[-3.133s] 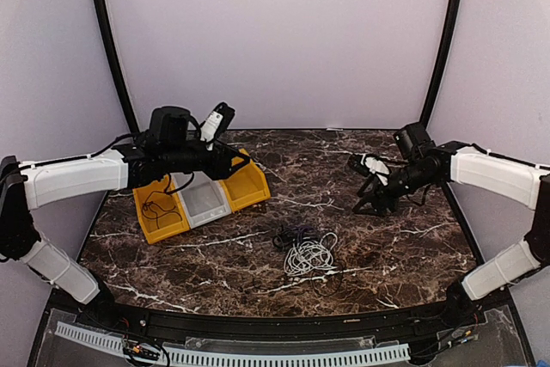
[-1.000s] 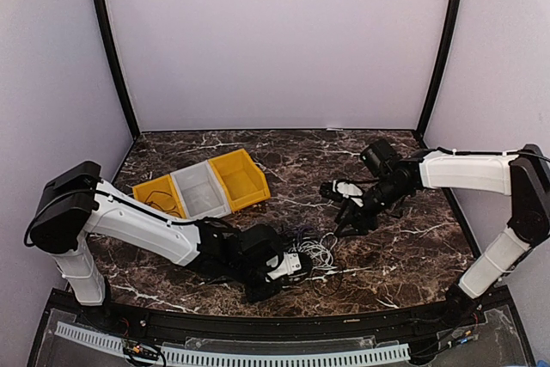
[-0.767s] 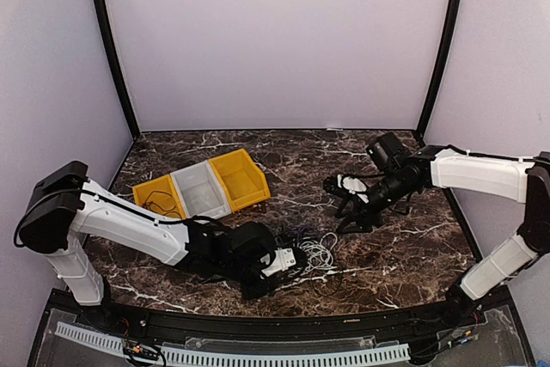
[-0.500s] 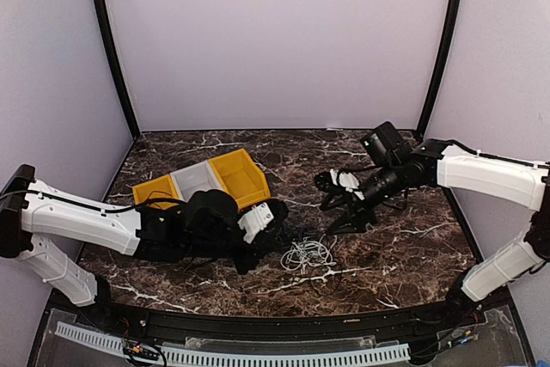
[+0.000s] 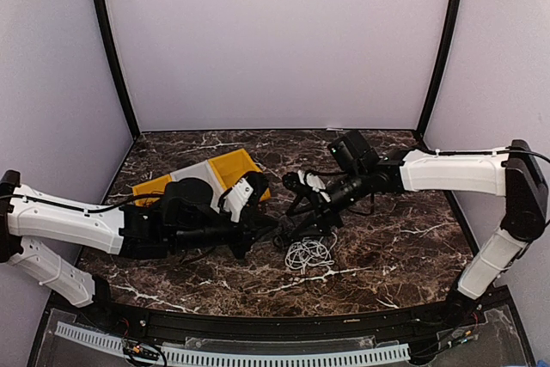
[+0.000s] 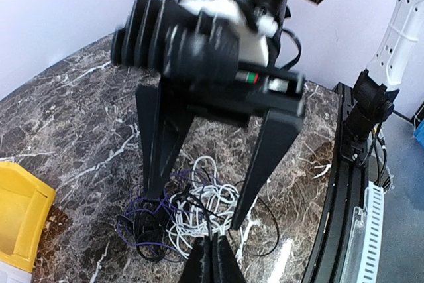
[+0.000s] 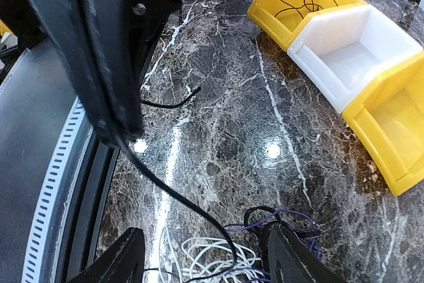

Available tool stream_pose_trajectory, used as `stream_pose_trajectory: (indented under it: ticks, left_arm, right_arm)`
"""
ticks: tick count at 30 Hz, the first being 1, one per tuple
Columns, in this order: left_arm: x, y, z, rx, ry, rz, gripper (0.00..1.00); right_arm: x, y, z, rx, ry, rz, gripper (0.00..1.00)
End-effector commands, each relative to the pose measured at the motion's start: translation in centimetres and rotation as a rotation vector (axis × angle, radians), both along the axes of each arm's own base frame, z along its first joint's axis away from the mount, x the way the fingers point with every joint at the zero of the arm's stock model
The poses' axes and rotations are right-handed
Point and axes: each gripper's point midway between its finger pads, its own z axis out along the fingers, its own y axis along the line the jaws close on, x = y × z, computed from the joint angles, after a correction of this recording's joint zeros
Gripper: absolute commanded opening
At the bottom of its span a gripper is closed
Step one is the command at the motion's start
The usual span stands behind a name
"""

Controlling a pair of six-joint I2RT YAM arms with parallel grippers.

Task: Untangle the cables

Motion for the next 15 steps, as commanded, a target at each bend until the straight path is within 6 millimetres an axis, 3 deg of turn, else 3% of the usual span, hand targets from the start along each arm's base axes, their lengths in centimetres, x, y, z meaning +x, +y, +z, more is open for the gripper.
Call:
stream_pose_trajectory:
  ticks: [1,4,7,10,11,12,14,15]
  left_arm:
    - [0.2,1.0,3.9,-0.117,-0.043,0.037,0.00]
    - [0.3,1.7,5.2,-0.139,-0.061,0.057,0.00]
    - [0.5,2.7,7.6,-0.161,-0.097,0.082,0.00]
    - [1.6,4.4,9.5,-0.115,-0.152,0.166,0.00]
    - [2.0,5.3,11.8,-0.143,-0.183,0.208,0.00]
    - [2.2,5.9,12.4,-0.120,-0.207,0.222,0.00]
    - [2.4,8.0,17.5,-0.180,-0.275,0.284,0.00]
    - [2.7,9.0,18.5,-0.176,-0.295,0.322,0.00]
  right_arm:
    - [-1.0,2.2,-0.3,0.065,0.097,0.051,0.61]
    - [-1.5,2.7,-2.1,0.042,0.180,0.063,0.49]
    - [-1.8,2.8,-3.7,0.018,0.246,0.069,0.30]
    - [-2.0,2.5,-5.0,-0.016,0.273,0.068,0.24]
    - [-2.2,2.3,-5.4,-0.030,0.280,0.063,0.24]
    - [-2.2,2.2,-5.8,-0.040,0.284,0.059,0.24]
    - [-2.3,1.8,-6.7,-0.067,0.289,0.044,0.23]
    - [-2.2,1.6,-7.1,-0.079,0.288,0.033,0.22]
